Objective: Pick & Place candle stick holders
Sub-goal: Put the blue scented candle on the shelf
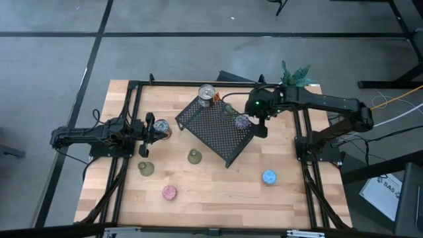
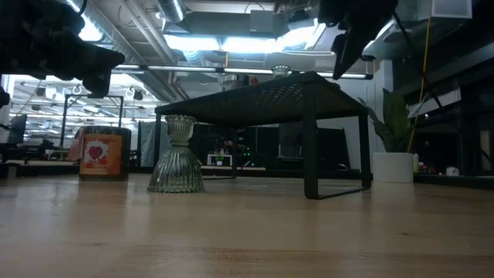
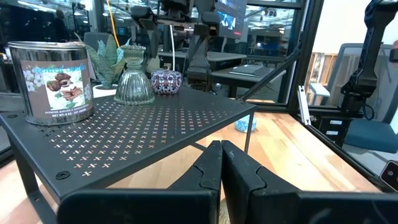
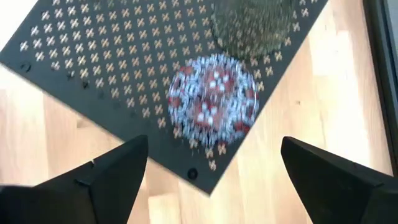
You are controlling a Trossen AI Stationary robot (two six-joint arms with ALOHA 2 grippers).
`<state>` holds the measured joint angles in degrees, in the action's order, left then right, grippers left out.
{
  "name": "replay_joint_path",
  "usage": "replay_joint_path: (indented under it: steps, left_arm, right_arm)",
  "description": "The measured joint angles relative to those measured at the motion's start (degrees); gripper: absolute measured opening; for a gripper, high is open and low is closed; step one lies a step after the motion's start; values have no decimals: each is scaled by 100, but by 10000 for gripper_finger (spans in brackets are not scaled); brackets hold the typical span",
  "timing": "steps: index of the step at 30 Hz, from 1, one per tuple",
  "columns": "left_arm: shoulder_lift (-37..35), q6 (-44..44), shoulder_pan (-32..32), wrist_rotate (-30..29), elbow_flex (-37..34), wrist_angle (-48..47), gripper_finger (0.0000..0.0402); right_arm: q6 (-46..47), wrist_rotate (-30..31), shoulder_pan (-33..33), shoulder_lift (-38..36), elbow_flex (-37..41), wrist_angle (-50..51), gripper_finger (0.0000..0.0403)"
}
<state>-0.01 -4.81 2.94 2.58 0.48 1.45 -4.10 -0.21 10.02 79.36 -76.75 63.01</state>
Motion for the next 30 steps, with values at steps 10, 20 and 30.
replay_joint_path:
  steps: [10,20,30]
  left_arm:
    - [0,1,1,1,-1,0,1]
    - [0,1,0,1,0,0,1]
    - [0,0,1,1,0,0,1]
  right_arm:
    - [22,0,0,-97,-2,587,372]
    - [-44,-138,-124,-512,0,659,372]
    - [-44,-153,-710,-1156,503,564,372]
